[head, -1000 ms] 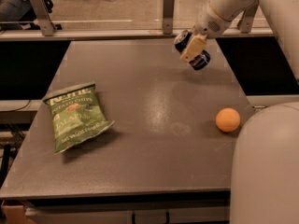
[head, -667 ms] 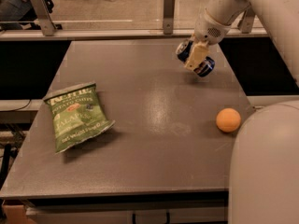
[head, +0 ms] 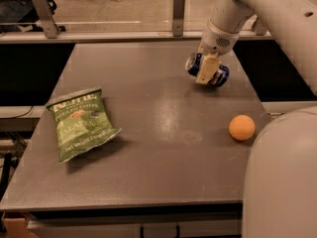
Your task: Knock pepsi can over
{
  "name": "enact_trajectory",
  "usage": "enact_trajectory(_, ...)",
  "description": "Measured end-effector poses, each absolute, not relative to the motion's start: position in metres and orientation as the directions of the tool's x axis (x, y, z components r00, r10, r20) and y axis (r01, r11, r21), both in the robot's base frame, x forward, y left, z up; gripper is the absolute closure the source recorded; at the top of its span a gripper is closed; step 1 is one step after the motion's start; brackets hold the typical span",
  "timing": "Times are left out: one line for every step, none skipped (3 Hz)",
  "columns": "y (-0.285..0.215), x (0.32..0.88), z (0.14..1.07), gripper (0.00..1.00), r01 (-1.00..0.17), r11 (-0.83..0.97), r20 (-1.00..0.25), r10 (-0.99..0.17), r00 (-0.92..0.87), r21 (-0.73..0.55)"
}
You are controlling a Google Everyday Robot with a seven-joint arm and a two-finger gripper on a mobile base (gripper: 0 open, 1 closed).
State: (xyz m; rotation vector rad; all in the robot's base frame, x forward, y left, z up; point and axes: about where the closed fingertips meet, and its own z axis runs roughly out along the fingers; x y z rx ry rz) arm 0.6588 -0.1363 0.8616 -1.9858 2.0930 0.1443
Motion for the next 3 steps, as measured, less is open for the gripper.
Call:
enact_trajectory(-0.1334, 0.6538, 0.8595, 0.12, -0.994, 0.038, -0.231, -0.973, -0.013, -0.101)
enact_trajectory(-0.1302, 0.6512, 0.8611, 0.00, -0.994, 0.024, -0.235, -0.972, 0.001, -0.106)
enact_trajectory(-0.1252, 0.6512, 0.8663, 0.00, -0.994, 0.022, -0.269, -0.963, 0.008, -0.110)
